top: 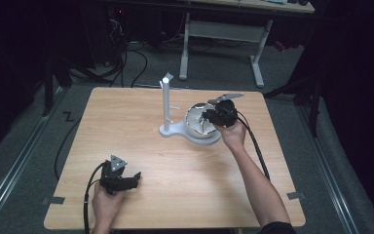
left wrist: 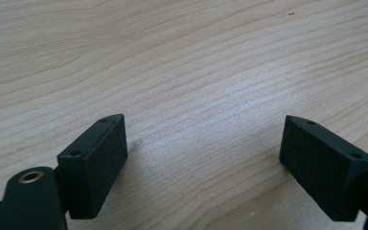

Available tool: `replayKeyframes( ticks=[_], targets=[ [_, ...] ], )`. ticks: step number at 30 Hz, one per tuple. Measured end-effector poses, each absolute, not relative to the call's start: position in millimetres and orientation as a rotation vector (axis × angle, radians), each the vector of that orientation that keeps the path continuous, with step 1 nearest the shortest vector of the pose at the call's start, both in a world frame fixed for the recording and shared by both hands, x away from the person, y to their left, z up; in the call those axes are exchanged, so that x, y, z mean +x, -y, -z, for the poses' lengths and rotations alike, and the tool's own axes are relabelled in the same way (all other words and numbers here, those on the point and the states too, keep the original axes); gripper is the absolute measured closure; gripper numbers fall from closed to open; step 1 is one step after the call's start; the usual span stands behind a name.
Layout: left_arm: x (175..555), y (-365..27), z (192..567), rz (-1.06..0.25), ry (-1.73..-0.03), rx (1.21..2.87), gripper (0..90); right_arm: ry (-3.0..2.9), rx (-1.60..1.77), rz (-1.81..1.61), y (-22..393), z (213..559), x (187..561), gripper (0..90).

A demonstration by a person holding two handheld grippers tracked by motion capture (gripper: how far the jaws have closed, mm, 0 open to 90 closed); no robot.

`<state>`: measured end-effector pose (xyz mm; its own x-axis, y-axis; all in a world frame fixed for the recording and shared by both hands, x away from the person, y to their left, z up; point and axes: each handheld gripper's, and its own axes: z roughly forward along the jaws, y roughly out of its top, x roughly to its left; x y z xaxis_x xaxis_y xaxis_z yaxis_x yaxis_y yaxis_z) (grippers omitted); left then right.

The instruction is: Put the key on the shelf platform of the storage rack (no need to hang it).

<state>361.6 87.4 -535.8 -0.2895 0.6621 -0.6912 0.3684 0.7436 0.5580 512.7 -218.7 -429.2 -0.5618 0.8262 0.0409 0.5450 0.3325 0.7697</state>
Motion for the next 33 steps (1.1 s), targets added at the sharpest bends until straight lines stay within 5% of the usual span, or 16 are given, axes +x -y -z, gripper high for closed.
replayKeyframes(
  ticks=[24, 33],
  targets=[
    [360.7, -87.1, 535.7, -0.348, -1.910, 0.796, 16.9, -2.265, 1.226, -1.033, 198.3, 445.5, 536.2, 73.0],
    [360.6, -87.1, 535.7, -0.348, -1.911, 0.795, 16.9, -2.246, 1.249, -1.048, 200.7, 445.2, 535.0, 60.2]
  ],
)
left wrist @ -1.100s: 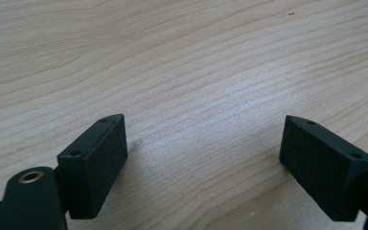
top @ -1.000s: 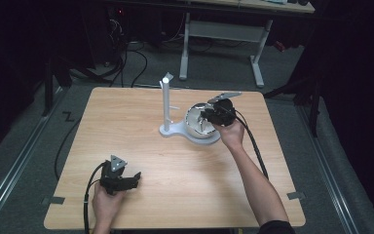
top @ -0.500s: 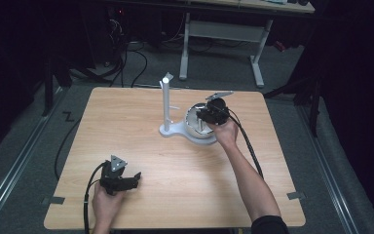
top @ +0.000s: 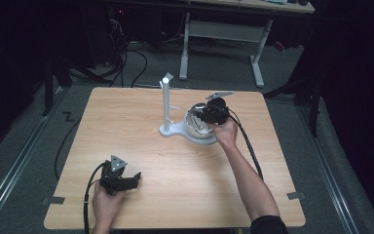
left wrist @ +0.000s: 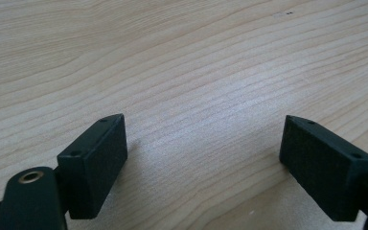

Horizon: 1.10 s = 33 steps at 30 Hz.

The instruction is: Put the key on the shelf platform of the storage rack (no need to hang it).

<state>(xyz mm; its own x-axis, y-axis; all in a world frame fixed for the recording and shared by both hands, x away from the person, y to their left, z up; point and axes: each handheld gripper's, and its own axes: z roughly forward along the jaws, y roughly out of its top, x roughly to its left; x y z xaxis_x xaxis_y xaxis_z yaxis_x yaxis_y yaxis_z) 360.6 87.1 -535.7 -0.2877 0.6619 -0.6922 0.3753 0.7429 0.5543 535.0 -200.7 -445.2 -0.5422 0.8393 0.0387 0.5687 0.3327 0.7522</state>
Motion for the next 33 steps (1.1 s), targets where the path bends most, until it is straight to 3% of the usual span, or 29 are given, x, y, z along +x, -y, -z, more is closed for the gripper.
replayKeyframes(
  ticks=[33],
  targets=[
    [360.6, -87.2, 535.8, -0.348, -1.906, 0.800, 16.9, -2.170, 1.324, -1.207, 256.8, 430.7, 490.3, 55.6]
  ],
)
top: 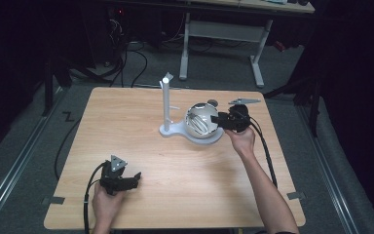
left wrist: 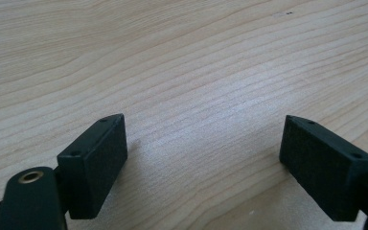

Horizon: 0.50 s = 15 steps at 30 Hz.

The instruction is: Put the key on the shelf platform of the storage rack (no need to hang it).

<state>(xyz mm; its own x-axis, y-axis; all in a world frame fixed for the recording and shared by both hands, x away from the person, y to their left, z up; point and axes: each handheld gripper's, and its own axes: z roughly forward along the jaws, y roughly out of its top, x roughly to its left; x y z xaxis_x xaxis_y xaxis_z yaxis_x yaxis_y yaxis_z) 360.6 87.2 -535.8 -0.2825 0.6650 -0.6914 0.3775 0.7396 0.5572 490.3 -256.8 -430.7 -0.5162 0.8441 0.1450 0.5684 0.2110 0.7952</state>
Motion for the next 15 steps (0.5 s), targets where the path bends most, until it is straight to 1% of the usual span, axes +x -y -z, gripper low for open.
replayKeyframes(
  ticks=[15],
  targets=[
    [360.7, -87.2, 535.8, -0.348, -1.907, 0.799, 16.9, -2.141, 1.368, -1.220, 282.3, 435.3, 473.1, 55.2]
  ],
)
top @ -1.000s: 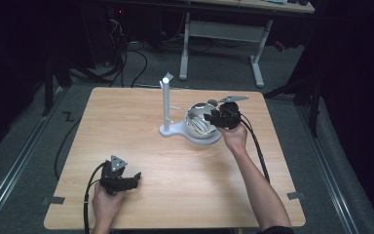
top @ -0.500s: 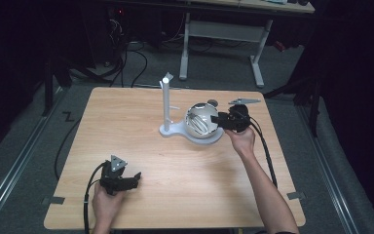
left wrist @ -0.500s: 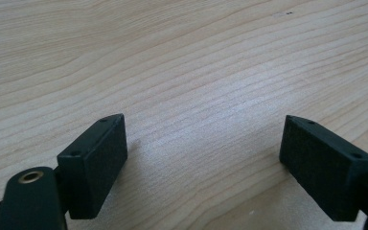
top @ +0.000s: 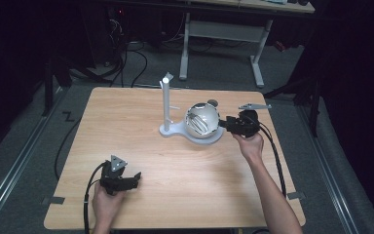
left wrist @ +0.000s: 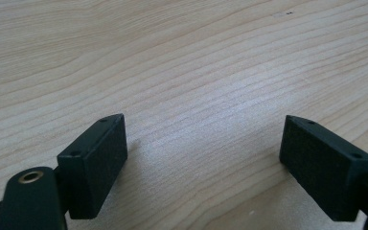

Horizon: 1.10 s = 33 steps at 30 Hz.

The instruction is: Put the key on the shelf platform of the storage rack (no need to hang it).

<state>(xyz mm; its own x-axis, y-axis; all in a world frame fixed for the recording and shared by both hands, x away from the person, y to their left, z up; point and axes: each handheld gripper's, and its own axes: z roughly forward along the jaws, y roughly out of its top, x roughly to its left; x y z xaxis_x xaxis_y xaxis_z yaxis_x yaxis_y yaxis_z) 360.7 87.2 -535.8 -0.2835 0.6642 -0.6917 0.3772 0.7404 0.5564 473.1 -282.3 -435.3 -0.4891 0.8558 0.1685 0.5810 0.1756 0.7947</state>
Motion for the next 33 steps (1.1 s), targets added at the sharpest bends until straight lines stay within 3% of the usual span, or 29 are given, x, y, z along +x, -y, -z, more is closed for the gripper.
replayKeyframes(
  ticks=[33],
  targets=[
    [360.7, -87.2, 535.8, -0.348, -1.906, 0.800, 16.9, -2.095, 1.398, -1.221, 311.5, 425.9, 432.9, 55.3]
  ],
)
